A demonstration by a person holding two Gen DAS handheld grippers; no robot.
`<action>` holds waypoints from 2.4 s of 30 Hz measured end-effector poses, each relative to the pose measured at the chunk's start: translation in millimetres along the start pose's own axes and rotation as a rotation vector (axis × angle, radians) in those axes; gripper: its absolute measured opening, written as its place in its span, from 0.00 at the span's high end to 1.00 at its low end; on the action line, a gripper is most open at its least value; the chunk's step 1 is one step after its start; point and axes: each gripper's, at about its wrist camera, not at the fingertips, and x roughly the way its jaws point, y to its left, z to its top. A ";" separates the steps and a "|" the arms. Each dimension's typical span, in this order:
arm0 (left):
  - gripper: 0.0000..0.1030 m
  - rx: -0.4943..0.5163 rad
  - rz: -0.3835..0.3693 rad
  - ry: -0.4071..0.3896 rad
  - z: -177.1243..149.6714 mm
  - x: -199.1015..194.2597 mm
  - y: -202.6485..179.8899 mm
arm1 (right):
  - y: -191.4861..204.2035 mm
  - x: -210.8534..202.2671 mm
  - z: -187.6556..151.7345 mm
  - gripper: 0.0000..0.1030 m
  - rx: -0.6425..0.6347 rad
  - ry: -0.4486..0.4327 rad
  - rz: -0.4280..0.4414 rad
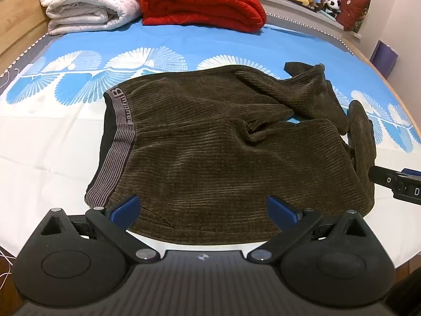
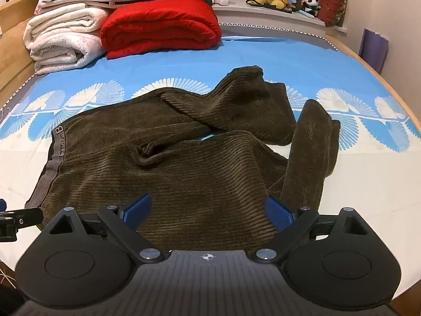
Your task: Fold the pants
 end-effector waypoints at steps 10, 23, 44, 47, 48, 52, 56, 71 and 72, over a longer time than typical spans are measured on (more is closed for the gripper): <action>0.00 0.001 -0.001 -0.001 -0.9 -0.5 0.9 | -4.8 2.6 1.9 0.09 -0.004 0.003 0.001; 0.00 0.003 -0.002 0.001 -1.0 1.3 0.4 | 0.2 0.9 2.9 0.09 -0.001 0.006 -0.004; 0.00 0.002 -0.002 0.007 -1.0 1.3 0.6 | 0.3 3.9 1.3 0.09 0.001 0.016 -0.010; 0.00 0.001 -0.003 0.009 -1.0 1.4 0.7 | 0.0 3.4 1.3 0.09 0.001 0.012 -0.009; 0.00 0.002 -0.003 0.009 -0.8 1.4 0.4 | -0.1 3.5 1.3 0.09 0.002 0.012 -0.007; 0.00 0.004 -0.003 0.009 -1.3 1.9 0.7 | 0.1 3.4 1.3 0.10 0.003 0.012 -0.007; 0.00 0.001 -0.005 0.003 -1.5 0.7 1.2 | -0.4 3.8 1.6 0.10 0.003 0.013 -0.009; 0.71 0.040 -0.036 -0.243 80.1 -1.3 50.3 | -15.9 9.2 3.9 0.18 0.018 0.056 -0.041; 0.71 0.006 -0.028 -0.202 77.6 13.4 62.5 | -18.7 10.3 3.9 0.20 0.021 0.052 -0.041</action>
